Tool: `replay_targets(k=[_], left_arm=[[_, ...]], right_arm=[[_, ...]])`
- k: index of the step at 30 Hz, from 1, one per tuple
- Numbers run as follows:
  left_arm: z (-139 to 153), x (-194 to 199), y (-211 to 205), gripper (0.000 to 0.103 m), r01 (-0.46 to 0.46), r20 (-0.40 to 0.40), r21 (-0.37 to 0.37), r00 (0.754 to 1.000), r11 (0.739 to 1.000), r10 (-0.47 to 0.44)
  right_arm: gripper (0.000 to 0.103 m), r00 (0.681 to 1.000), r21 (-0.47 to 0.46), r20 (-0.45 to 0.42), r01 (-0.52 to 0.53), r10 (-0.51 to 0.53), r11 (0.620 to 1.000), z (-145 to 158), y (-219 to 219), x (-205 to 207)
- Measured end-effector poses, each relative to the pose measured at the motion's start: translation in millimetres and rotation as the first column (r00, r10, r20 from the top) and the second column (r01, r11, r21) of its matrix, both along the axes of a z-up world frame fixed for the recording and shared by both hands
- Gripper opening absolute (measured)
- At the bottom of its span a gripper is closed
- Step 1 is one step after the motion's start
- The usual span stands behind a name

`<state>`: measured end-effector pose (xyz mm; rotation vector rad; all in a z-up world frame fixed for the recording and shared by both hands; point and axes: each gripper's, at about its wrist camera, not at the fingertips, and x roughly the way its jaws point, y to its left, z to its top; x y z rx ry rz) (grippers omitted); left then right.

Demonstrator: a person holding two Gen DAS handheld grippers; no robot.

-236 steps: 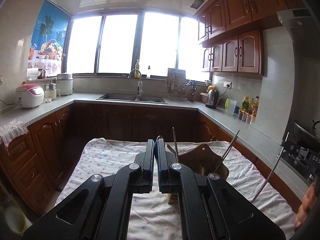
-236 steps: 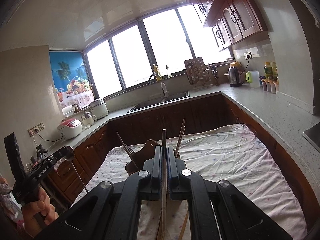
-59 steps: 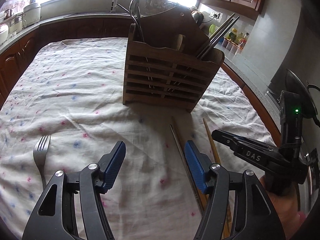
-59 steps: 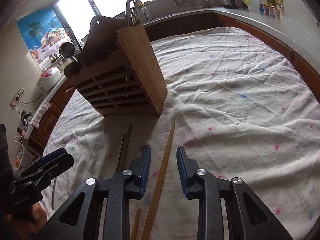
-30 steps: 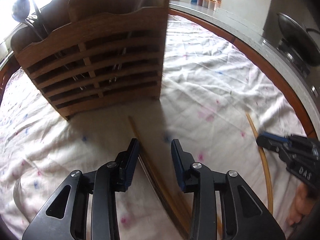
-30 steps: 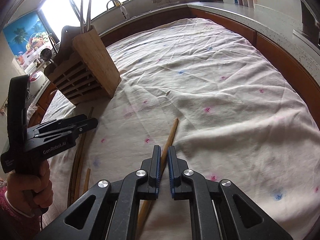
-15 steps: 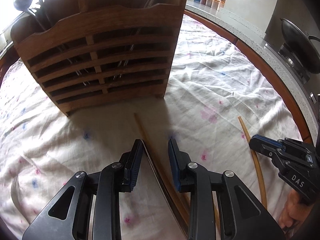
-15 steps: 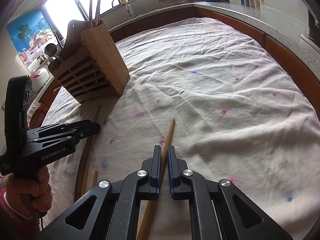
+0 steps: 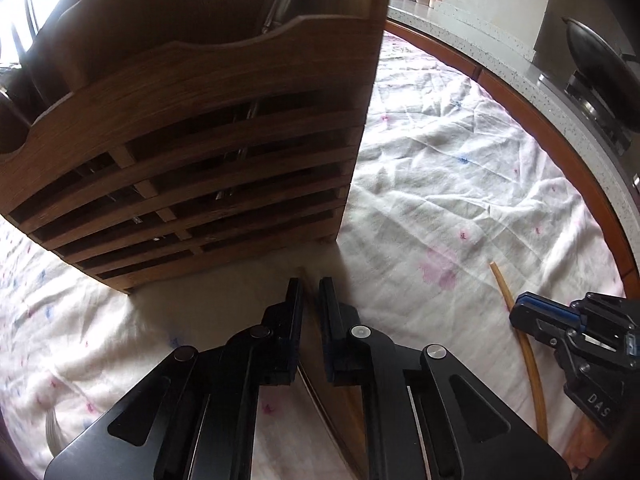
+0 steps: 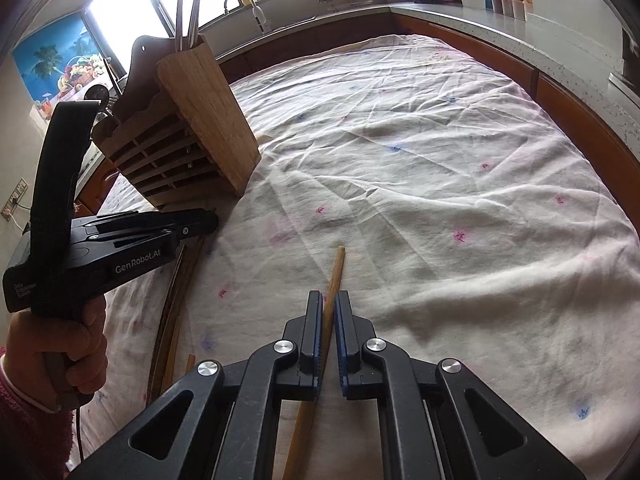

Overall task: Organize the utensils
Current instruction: 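Close the left gripper on a wooden chopstick while the right grasps another wooden chopstick, then lift the wooden chopstick with the left gripper while the right carries its chopstick toward the holder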

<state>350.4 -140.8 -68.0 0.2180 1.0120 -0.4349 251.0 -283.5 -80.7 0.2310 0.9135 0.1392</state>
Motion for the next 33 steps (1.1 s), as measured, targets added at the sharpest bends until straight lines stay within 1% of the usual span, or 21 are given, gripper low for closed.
replay_targets(k=[4,11,20,21,23,24,33], left_arm=[[4.5,-9.6,9.1,0.004,-0.011,0.01,-0.037,1.0,0.999,0.011],[32.2,-36.8,45.8,0.004,-0.037,0.044,-0.136,0.998,0.99,0.043],[75.3,-81.4,92.1,0.004,-0.058,0.121,-0.241,0.989,0.969,0.09],[78.5,-83.4,85.4,0.004,-0.059,0.129,-0.25,0.987,0.966,0.094],[88.2,-91.3,95.6,0.004,-0.062,0.143,-0.265,0.984,0.962,0.103],[89.6,-91.2,92.9,0.004,-0.066,0.15,-0.274,0.982,0.96,0.11],[115.3,-129.5,116.8,0.004,-0.082,0.206,-0.331,0.966,0.94,0.157]], right_arm=[[0.006,1.0,-0.031,0.007,-0.006,0.006,0.999,1.6,3.9,2.3],[0.005,0.999,-0.028,0.034,-0.017,0.018,0.999,11.5,7.2,-6.1],[0.005,0.994,-0.009,0.11,-0.024,0.025,1.0,42.7,12.7,-24.8],[0.005,0.992,-0.009,0.12,-0.025,0.026,1.0,46.7,13.9,-27.4],[0.005,0.99,-0.011,0.137,-0.031,0.033,0.999,54.0,17.5,-32.4],[0.005,0.989,-0.011,0.146,-0.033,0.034,0.999,57.8,19.2,-34.9],[0.005,0.972,-0.01,0.228,-0.051,0.052,0.999,88.2,31.1,-55.1]])
